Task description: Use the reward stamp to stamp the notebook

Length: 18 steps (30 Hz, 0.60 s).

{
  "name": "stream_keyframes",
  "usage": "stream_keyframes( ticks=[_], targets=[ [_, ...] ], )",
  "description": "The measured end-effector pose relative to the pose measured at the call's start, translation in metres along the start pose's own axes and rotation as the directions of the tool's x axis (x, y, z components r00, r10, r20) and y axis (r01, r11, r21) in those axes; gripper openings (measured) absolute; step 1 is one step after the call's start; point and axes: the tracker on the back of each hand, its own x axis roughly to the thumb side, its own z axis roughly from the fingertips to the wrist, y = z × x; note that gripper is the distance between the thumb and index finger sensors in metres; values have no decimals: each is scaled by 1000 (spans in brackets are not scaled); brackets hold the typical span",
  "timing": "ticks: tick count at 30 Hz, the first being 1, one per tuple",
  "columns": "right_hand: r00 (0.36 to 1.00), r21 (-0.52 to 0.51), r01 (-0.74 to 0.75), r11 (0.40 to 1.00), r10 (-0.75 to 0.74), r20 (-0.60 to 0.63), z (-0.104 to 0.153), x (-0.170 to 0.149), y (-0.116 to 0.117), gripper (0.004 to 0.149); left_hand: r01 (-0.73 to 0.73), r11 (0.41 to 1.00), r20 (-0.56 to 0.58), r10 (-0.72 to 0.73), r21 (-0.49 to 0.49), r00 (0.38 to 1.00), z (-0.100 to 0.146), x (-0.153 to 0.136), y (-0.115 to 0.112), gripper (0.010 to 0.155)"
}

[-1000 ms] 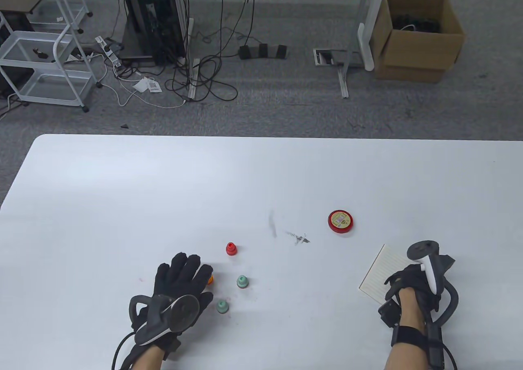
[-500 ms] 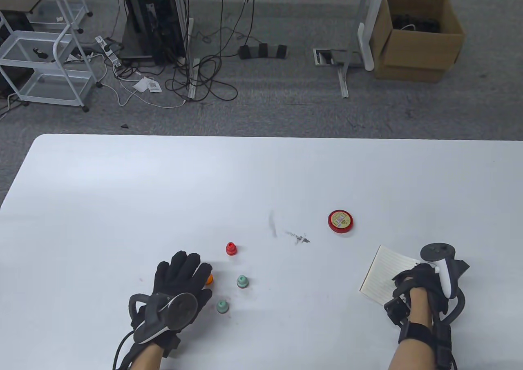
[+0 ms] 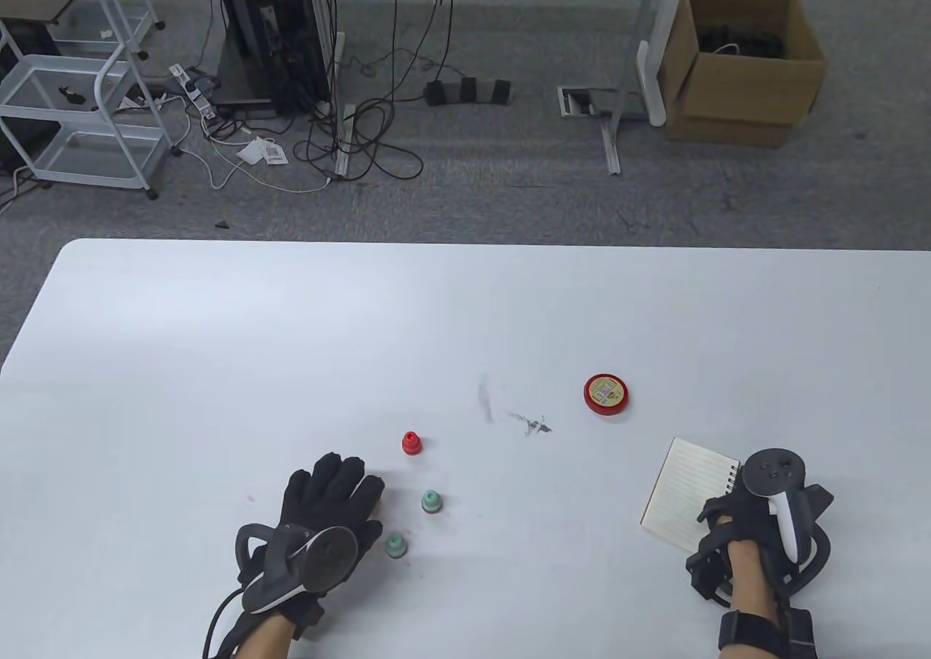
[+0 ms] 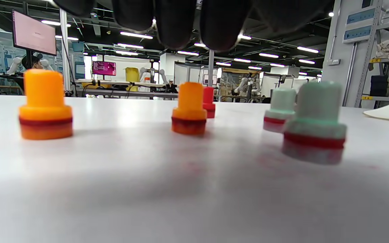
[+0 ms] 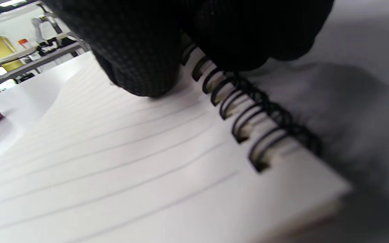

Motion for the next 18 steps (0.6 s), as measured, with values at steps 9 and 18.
stream_keyframes(
  ticks=[9,18],
  targets=[
    [976,-107,26,994,-2,220,20,4,-3,52,-12,1000,4,12,-17,1000,-1,-1,-2,61],
    [871,-101,172,980,-104,481,57,28,-15,53,-18,999,-18,18,-29,1000,-1,-8,-4,60]
  ],
)
